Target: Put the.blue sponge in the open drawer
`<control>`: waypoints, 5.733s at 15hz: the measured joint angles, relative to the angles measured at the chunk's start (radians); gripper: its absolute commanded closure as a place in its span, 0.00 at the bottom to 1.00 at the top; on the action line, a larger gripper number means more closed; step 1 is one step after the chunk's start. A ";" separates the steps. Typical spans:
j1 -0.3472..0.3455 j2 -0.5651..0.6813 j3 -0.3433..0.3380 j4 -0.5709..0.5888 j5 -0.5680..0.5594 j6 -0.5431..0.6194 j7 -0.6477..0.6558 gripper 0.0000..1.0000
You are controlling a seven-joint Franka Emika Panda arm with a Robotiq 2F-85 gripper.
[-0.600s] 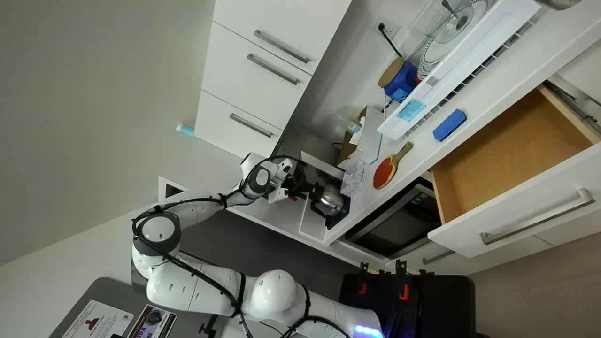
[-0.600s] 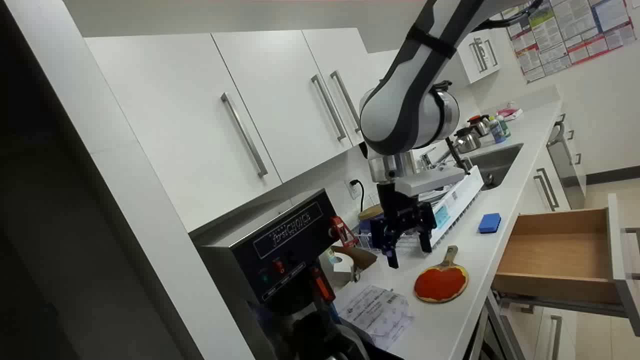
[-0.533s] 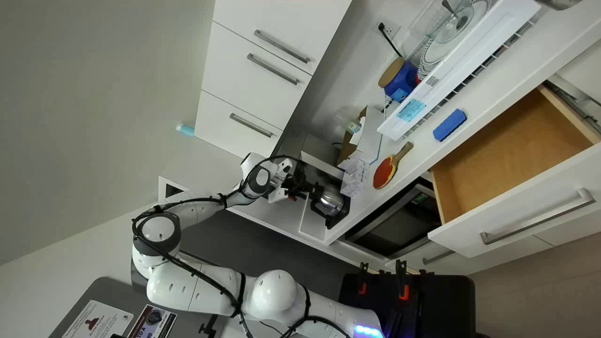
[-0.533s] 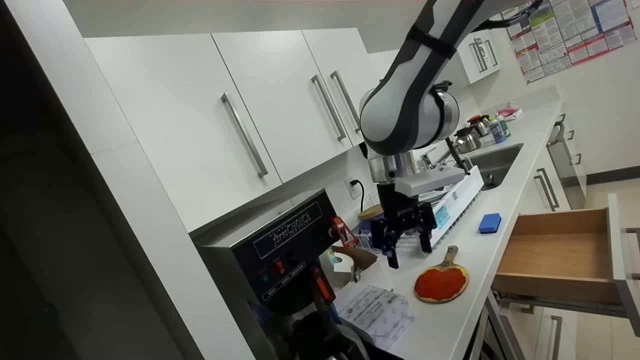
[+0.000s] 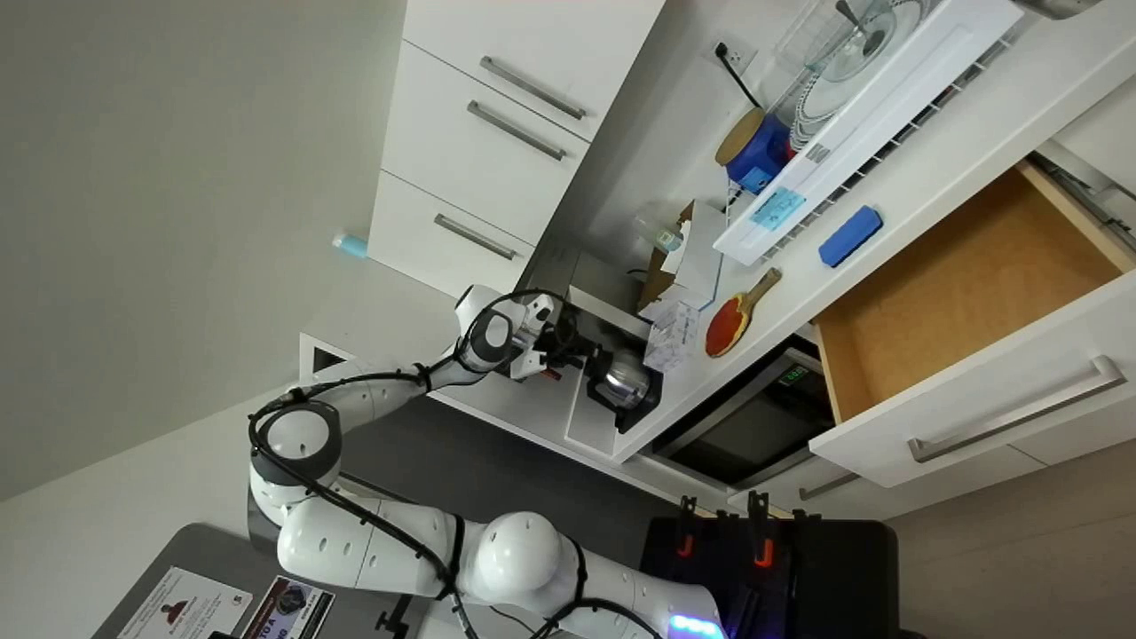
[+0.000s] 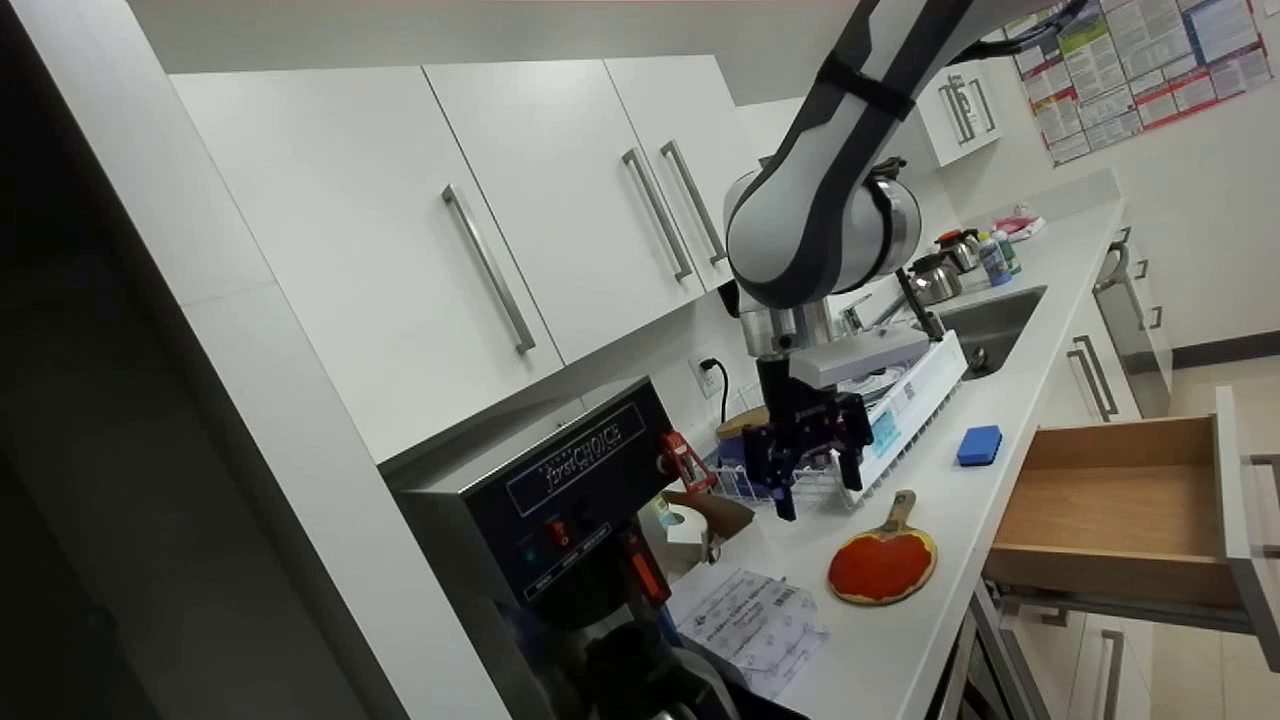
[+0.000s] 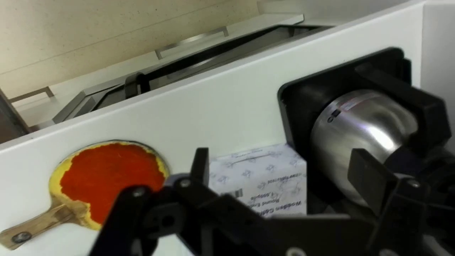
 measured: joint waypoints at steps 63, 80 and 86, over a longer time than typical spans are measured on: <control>-0.299 0.988 -0.550 0.726 -0.220 0.331 0.661 0.68; -0.269 0.911 -0.615 0.207 -0.126 0.719 0.659 0.03; -0.270 0.918 -0.599 0.191 -0.055 0.744 0.631 0.00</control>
